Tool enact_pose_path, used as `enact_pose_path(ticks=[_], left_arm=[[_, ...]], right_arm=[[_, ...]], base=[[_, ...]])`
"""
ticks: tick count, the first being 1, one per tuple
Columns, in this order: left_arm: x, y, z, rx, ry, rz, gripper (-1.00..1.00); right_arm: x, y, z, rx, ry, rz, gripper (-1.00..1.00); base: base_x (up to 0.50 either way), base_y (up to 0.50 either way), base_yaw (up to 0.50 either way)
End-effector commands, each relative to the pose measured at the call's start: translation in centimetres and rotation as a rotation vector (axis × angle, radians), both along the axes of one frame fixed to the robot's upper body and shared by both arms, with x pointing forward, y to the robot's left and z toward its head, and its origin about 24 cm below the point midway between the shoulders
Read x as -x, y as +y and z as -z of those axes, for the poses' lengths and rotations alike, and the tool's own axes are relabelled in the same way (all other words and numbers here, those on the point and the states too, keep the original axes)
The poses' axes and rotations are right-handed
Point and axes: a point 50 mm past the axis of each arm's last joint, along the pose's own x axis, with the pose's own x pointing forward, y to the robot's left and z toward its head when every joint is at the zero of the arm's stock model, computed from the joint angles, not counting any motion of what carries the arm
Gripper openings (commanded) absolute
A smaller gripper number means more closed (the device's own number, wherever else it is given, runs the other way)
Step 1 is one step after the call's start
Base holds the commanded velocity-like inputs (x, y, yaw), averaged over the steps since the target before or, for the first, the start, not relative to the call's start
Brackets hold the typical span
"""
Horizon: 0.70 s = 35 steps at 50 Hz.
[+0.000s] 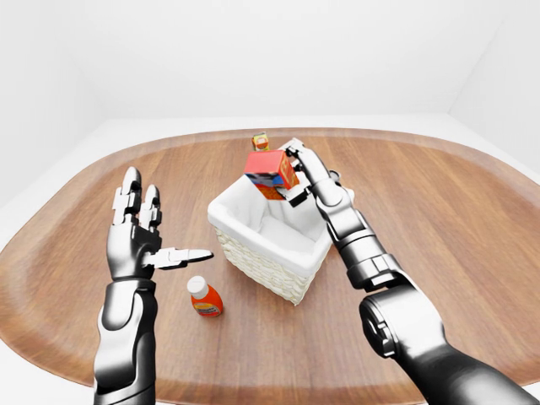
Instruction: Pick up the butter and put it in the basket.
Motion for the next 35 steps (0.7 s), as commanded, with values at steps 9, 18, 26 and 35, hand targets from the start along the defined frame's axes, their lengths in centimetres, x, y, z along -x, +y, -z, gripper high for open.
enact_pose_path(ticks=[9,18,26,35], left_arm=[[-0.1,-0.1,0.3,-0.001,0.011,0.003,1.00],[-0.3,-0.1,0.5,0.000,0.021,0.006,1.00],[-0.3,-0.1,0.5,0.002,0.021,0.006,1.00],[-0.3,0.0,0.4,0.004,0.020,0.005,1.00]], right_arm=[[-0.4,-0.2,1.1,-0.136,0.076,0.082,-1.00],[-0.4,-0.1,2.0,-0.130,0.104,0.115,-1.00],[-0.4,0.0,2.8,-0.116,0.139,0.144,-1.00],[-0.4,0.3,3.4,-0.094,0.171,0.158,-1.00]], base=[[0.00,0.00,0.00],[0.00,0.00,0.00],[0.00,0.00,0.00],[0.00,0.00,0.00]])
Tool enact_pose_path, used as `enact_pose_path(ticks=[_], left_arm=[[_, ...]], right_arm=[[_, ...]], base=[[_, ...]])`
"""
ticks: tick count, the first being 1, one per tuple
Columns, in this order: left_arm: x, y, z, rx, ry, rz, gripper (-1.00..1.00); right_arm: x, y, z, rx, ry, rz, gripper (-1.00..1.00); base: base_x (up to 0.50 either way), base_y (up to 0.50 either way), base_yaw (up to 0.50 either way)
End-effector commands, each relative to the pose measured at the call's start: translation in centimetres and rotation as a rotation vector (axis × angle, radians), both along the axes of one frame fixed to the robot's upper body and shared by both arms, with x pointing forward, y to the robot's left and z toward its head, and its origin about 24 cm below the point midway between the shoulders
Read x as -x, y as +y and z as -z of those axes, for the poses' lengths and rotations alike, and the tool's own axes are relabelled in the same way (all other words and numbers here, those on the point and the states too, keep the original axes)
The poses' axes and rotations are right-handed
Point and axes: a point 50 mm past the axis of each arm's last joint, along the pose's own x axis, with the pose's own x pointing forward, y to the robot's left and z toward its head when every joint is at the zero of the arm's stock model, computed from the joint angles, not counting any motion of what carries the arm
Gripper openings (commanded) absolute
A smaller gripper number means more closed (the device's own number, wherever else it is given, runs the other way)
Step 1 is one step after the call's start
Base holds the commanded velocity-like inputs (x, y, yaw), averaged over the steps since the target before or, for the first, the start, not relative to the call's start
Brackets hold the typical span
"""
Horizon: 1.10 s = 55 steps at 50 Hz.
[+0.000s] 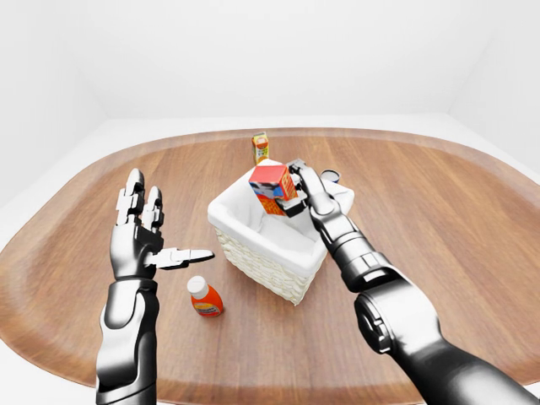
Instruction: Pick up the butter and put it in the basket.
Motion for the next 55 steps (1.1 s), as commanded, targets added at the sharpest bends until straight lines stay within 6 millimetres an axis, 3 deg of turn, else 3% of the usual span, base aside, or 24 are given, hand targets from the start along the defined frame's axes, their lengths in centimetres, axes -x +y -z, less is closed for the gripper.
enact_pose_path(ticks=[1,25,55], left_arm=[[-0.1,0.1,0.0,0.003,0.001,0.000,1.00],[0.1,0.2,-0.2,0.004,-0.008,-0.002,1.00],[0.3,0.3,-0.4,0.005,-0.020,-0.004,1.00]], right_arm=[[-0.3,0.2,-0.5,-0.013,-0.003,0.042,-1.00],[0.1,0.7,1.1,0.030,0.062,0.052,-1.00],[0.2,1.0,1.5,0.055,0.071,0.088,-1.00]], base=[[0.00,0.00,0.00],[0.00,0.00,0.00],[0.00,0.00,0.00]])
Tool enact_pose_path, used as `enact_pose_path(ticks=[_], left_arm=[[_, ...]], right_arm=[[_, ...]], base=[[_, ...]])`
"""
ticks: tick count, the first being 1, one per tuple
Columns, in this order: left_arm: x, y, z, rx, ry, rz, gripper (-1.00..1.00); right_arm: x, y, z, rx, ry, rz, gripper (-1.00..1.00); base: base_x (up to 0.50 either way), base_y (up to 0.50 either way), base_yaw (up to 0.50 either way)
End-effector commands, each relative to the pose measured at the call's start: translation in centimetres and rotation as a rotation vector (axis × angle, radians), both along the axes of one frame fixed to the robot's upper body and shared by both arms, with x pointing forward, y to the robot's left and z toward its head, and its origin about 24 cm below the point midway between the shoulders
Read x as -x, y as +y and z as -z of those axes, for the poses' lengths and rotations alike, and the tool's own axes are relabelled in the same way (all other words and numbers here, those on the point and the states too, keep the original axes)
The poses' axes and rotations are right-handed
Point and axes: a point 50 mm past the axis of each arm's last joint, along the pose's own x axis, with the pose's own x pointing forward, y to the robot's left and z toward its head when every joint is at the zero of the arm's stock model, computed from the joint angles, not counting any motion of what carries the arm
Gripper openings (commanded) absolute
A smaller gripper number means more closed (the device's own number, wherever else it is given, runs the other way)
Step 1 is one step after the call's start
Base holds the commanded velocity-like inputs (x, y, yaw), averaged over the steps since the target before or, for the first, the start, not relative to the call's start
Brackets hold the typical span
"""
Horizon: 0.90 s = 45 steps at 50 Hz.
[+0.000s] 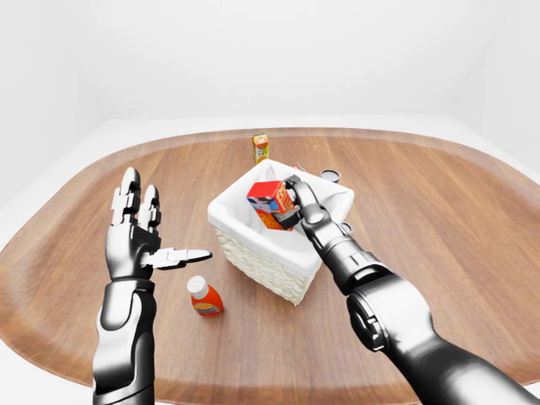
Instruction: Pick up the butter and put it in the basket.
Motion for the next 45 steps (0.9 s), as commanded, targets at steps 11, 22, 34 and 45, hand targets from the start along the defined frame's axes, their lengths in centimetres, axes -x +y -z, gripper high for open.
enact_pose_path(ticks=[11,22,34,45], left_arm=[[0.07,0.01,-0.07,0.000,-0.004,0.000,1.00],[0.05,0.02,-0.06,0.000,-0.003,0.000,1.00],[0.04,0.05,-0.14,0.000,-0.006,0.000,1.00],[0.13,0.05,-0.11,0.000,-0.006,0.001,1.00]], right_arm=[[-0.45,-0.45,-1.17,0.002,-0.063,0.083,-1.00],[-0.36,-0.36,-0.98,0.006,-0.059,0.081,-0.16],[-0.42,-0.32,-1.20,0.004,-0.069,0.083,1.00],[-0.45,0.06,-1.67,-0.008,-0.092,0.061,1.00]], base=[[0.00,0.00,0.00],[0.00,0.00,0.00],[0.00,0.00,0.00],[0.00,0.00,0.00]])
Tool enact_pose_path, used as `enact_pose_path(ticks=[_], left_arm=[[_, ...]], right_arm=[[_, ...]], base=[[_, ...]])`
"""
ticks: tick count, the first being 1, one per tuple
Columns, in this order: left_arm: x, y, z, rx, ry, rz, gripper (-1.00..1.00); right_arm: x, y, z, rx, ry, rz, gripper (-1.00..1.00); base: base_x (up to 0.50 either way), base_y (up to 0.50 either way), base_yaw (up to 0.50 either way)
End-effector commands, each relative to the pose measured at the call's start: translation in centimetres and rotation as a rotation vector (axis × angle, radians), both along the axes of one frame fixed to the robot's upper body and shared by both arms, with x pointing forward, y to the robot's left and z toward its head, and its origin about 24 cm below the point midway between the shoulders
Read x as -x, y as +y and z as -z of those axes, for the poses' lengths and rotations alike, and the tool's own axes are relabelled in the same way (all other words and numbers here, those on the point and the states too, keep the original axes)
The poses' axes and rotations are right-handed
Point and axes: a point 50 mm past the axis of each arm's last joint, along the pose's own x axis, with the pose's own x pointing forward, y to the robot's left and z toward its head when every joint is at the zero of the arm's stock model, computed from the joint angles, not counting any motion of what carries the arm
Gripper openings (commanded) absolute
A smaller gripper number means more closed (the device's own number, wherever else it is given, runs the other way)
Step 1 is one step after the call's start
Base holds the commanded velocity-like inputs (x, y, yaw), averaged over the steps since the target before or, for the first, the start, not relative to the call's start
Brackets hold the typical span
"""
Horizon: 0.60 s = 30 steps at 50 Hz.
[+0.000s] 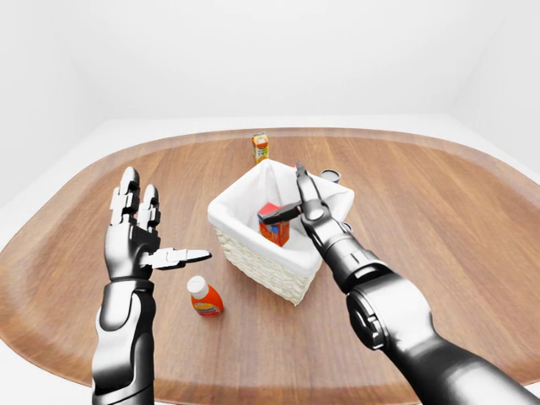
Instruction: Pick up the butter and put it in the basket.
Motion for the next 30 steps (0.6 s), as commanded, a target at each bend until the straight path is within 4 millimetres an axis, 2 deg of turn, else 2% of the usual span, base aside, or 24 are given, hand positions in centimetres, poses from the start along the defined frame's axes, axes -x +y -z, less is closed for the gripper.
enact_pose_path(ticks=[1,16,30], left_arm=[[0.1,0.0,0.0,0.000,0.001,0.002,1.00],[0.3,-0.1,0.0,-0.005,-0.004,0.004,1.00],[0.6,-0.2,-0.1,-0.013,-0.009,0.008,1.00]], right_arm=[[-0.1,0.3,-0.6,-0.010,-0.029,-0.016,1.00],[0.1,-0.2,-3.0,-0.073,-0.179,-0.070,1.00],[3.1,-1.6,-5.1,-0.110,-0.389,-0.151,1.00]], base=[[0.00,0.00,0.00],[0.00,0.00,0.00],[0.00,0.00,0.00]])
